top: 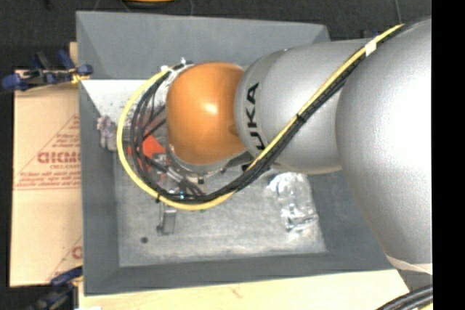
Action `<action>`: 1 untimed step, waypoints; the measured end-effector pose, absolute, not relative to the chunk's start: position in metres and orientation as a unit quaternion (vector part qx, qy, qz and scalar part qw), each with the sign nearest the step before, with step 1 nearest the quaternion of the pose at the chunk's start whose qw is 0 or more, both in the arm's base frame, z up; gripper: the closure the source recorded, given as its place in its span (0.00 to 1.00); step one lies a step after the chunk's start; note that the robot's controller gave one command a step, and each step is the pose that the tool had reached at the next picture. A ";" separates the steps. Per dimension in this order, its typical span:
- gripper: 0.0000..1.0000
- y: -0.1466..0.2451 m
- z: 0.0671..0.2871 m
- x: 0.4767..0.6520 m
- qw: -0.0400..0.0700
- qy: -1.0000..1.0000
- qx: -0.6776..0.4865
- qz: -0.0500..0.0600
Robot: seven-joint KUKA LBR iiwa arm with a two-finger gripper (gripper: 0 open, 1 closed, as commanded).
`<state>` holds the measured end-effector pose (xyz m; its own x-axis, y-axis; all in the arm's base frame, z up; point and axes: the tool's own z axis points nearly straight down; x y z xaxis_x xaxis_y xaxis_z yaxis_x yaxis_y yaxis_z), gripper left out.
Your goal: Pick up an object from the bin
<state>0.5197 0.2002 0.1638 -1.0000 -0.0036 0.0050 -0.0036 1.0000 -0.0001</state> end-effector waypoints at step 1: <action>0.00 0.179 0.089 0.589 -0.002 -0.998 0.065 0.001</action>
Offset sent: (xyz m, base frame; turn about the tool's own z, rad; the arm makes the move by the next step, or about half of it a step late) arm 0.0671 -0.0182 -0.0727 -0.1285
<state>0.5890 0.1790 0.0889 -0.9916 -0.1291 -0.0035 -0.1291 0.9916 -0.0012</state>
